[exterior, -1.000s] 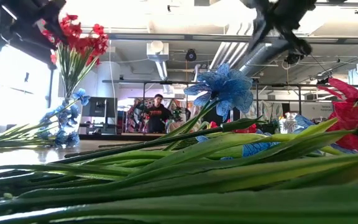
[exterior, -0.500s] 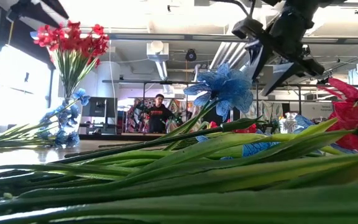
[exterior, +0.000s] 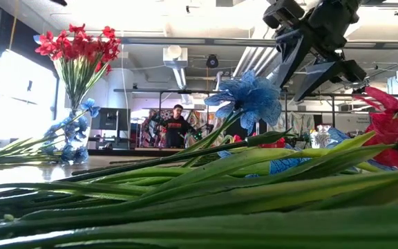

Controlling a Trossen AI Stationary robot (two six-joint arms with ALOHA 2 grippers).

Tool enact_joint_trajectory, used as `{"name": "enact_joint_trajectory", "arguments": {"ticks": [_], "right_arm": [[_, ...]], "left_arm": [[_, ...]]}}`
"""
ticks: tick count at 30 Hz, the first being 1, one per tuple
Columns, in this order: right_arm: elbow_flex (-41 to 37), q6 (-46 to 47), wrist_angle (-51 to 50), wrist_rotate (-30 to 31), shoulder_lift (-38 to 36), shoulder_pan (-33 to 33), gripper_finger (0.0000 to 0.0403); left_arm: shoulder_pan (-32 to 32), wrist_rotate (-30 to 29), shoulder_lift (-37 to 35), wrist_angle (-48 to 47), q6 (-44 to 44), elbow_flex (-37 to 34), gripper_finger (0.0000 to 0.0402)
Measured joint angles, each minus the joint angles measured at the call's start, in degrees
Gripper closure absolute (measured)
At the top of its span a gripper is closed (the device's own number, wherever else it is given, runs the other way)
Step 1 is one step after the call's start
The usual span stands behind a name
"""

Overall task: Sort flowers into vase by color
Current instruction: Put the top left blue flower into the right transparent vase

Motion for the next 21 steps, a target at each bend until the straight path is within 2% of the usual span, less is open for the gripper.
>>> {"name": "enact_joint_trajectory", "arguments": {"ticks": [5, 12, 16, 21], "right_arm": [[0.00, -0.96, -0.01, -0.03, 0.00, 0.02, 0.0237], [0.00, -3.76, -3.06, -1.94, 0.00, 0.02, 0.0237], [0.00, -5.49, -3.85, -3.53, 0.00, 0.02, 0.0237], [0.00, -6.05, -4.29, -3.60, 0.00, 0.02, 0.0237]], "left_arm": [[0.00, 2.91, 2.19, -0.61, 0.58, 4.70, 0.0224], [-1.31, 12.19, 5.61, -1.51, 0.40, 9.54, 0.0250], [-4.72, 15.50, 6.88, 0.00, -0.84, 9.72, 0.0266], [-12.50, 15.46, 10.09, 1.53, -2.85, 9.51, 0.0288]]}}
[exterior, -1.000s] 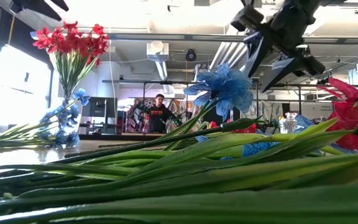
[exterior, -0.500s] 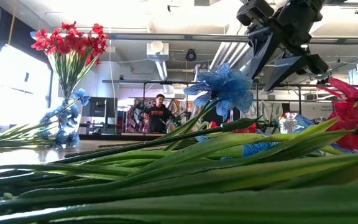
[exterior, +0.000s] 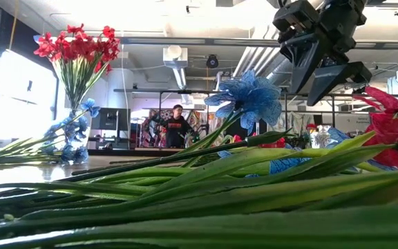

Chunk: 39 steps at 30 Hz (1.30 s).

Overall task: Sort flowers into vase by color
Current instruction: Put the top left blue flower into the right transparent vase

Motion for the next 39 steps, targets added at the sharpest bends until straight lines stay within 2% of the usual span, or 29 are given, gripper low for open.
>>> {"name": "enact_joint_trajectory", "arguments": {"ticks": [4, 10, 15, 20, 23, 27, 30, 39], "right_arm": [[0.00, -0.59, -0.04, 0.10, 0.00, 0.00, 0.0237], [0.00, 0.38, -0.90, 1.31, 0.00, 0.00, 0.0237], [0.00, 0.97, -1.48, 2.16, 0.00, 0.72, 0.0237], [0.00, 0.97, -1.88, 4.18, 0.00, 2.12, 0.0237], [0.00, 0.95, -2.72, 5.46, 0.00, 2.58, 0.0237], [0.00, 0.90, -4.13, 6.12, 0.00, 2.56, 0.0237], [0.00, -1.17, -4.39, 6.70, 0.00, 2.56, 0.0237], [0.00, -5.07, -4.35, 6.62, 0.00, 2.56, 0.0237]], "left_arm": [[-8.02, -3.14, 3.66, 3.06, -1.59, -2.32, 0.0301], [-18.61, -14.31, 7.75, 3.19, -10.34, -8.48, 0.0307], [-26.97, -19.14, 8.60, 2.98, -26.82, -16.97, 0.0308], [-34.89, -19.63, 7.67, 2.87, -46.09, -27.17, 0.0308], [-38.84, -19.67, 7.70, 2.49, -53.16, -32.39, 0.0308], [-41.28, -19.73, 8.01, 1.98, -57.71, -38.09, 0.0300], [-41.86, -22.58, 7.94, 1.97, -62.92, -41.76, 0.0287], [-41.95, -23.59, 7.98, 2.45, -72.24, -51.35, 0.0222]]}}
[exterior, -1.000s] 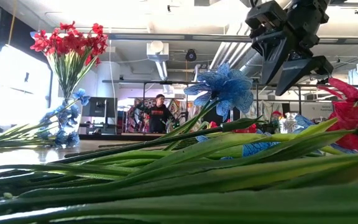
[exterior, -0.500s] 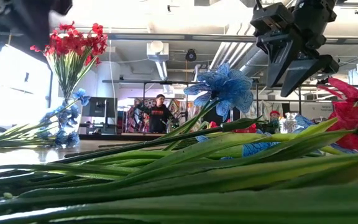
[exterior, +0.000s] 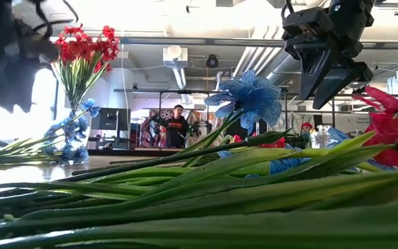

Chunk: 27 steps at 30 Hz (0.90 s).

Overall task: Sort flowers into vase by color
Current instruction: Put the top left blue flower into the right transparent vase

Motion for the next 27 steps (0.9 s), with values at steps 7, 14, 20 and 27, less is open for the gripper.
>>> {"name": "enact_joint_trajectory", "arguments": {"ticks": [7, 14, 20, 27], "right_arm": [[0.00, -0.29, -0.18, -0.91, 0.00, 0.00, 0.0237], [0.00, -0.25, -0.64, -1.59, 0.00, 0.37, 0.0237], [0.00, -0.01, -0.71, -2.07, -0.01, 1.99, 0.0237], [0.00, 2.43, -0.87, -2.32, -0.02, 4.61, 0.0237]], "left_arm": [[1.85, 3.11, 1.68, 6.87, -0.56, -5.63, 0.0197], [4.46, 4.22, 7.74, 9.40, 0.87, -7.04, 0.0197], [5.74, 5.12, 14.02, 12.84, 5.19, -7.04, 0.0226], [6.29, 6.23, 18.17, 19.99, 8.45, -6.66, 0.0307]]}}
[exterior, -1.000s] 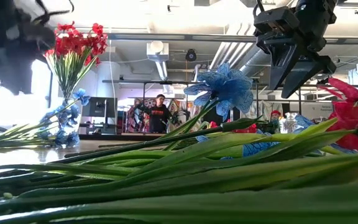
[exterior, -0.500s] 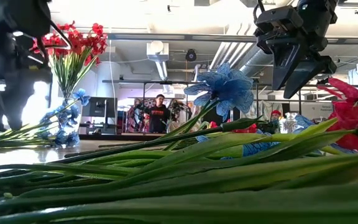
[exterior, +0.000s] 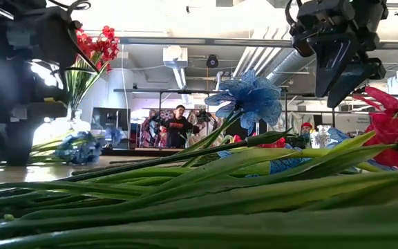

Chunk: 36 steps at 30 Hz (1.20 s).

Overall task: Sort flowers into vase by color
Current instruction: Put the top left blue flower into the right transparent vase

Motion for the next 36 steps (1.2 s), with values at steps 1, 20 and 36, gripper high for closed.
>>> {"name": "enact_joint_trajectory", "arguments": {"ticks": [1, 20, 36], "right_arm": [[0.00, 0.61, 0.00, 0.24, 0.00, 0.50, 0.0237], [0.00, -27.66, 44.09, -0.60, 0.00, -0.60, 0.0237], [0.00, -39.64, 56.97, -6.47, 0.00, -10.25, 0.0237]], "left_arm": [[0.00, 0.20, 0.06, -0.04, -0.12, 0.42, 0.0322], [0.02, -8.22, -10.59, 40.34, 40.48, 14.43, 0.0392], [2.88, -5.88, -1.48, 63.71, 51.53, 14.38, 0.0394]]}}
